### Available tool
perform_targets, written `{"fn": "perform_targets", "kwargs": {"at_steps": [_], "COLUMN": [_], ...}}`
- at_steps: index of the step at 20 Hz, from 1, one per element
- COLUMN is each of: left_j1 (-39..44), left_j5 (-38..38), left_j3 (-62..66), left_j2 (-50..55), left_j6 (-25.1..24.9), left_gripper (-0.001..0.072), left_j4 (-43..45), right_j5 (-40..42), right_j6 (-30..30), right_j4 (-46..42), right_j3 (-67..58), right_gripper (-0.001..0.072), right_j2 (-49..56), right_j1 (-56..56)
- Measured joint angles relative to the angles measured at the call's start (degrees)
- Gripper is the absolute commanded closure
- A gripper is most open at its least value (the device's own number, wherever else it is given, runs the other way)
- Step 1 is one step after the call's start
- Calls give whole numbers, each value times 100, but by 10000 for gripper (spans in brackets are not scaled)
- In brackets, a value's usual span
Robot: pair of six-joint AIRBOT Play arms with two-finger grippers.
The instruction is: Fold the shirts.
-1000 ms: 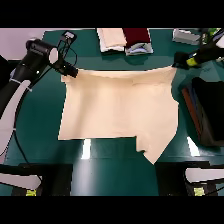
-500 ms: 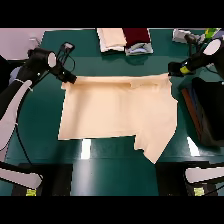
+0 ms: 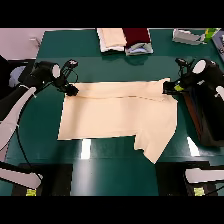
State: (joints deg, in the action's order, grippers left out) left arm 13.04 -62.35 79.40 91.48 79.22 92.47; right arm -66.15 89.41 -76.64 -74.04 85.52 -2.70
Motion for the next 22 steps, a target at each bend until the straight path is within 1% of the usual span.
{"fn": "perform_targets", "kwargs": {"at_steps": [2,4,5,6,7,11,14,18,22], "left_j1": [-46,-175,-251,-313,-361,-444,-470,-479,-479], "left_j5": [-236,-472,-608,-702,-800,-957,-988,-997,-979], "left_j3": [24,-55,-186,-363,-619,-1878,-2662,-3112,-3233], "left_j2": [-170,-496,-730,-970,-1250,-2413,-3086,-3438,-3543], "left_j6": [94,330,472,586,702,1123,1338,1482,1523], "left_gripper": [221,221,221,221,221,221,221,221,221], "left_j4": [-24,-11,-11,-11,-11,-177,-273,-378,-422], "right_j5": [-114,-376,-542,-680,-876,-1252,-1379,-1261,-1008], "right_j6": [-20,-66,-83,-92,-103,-28,68,254,529], "right_j4": [127,13,-127,-271,-439,-693,-461,-35,125], "right_j3": [-179,-271,-221,-94,118,1434,2518,3635,4177], "right_gripper": [393,393,368,293,241,241,243,244,246], "right_j2": [-109,-365,-573,-778,-1019,-1910,-2411,-2785,-2892], "right_j1": [-24,-26,-33,-50,-83,-348,-546,-586,-184]}}
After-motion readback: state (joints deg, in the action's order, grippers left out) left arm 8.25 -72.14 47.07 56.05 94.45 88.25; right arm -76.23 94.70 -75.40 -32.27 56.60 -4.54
